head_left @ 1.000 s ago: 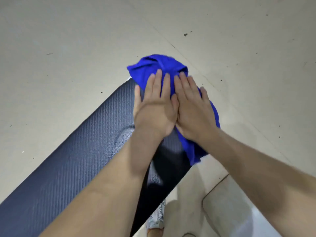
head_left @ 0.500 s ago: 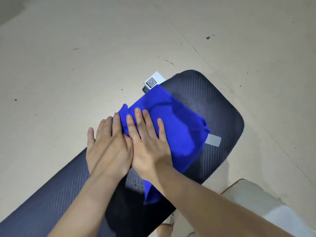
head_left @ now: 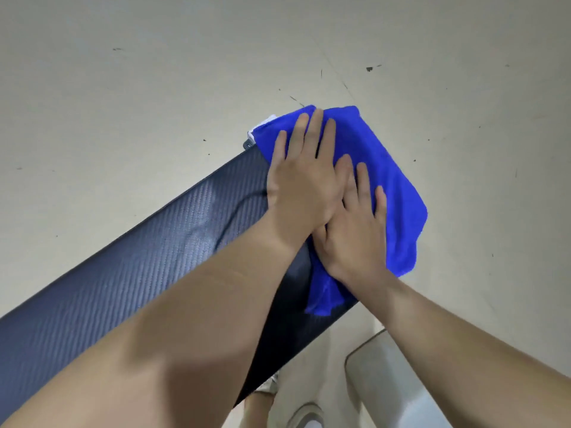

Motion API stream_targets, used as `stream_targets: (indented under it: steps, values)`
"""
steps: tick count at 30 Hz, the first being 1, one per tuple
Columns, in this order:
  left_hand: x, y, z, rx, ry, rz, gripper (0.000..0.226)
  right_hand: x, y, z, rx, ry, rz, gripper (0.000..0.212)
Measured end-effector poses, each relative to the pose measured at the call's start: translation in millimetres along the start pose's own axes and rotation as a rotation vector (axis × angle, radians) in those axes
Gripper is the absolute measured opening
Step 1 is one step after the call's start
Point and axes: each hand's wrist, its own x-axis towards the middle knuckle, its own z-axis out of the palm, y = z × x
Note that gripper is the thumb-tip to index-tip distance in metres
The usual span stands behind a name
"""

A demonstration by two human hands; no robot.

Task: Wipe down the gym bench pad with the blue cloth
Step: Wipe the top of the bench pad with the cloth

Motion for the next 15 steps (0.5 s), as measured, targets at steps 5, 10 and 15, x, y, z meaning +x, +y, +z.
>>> stream_targets:
  steps: [5,10,15]
  values:
    - [-88,-61,-15,0.041,-0.100,-0.066,0.060,-70,-78,22,0.065,0.011,-0.022,0.074]
    - [-159,-105,-31,0.090,-0.207,-0.262,0.063,-106,-111,36,0.153,0.053,-0.287,0.060]
    - [-139,-63,-18,0.069,-0.096,-0.344,0.070,-71,-40,23,0.016,0.036,-0.513,0.058]
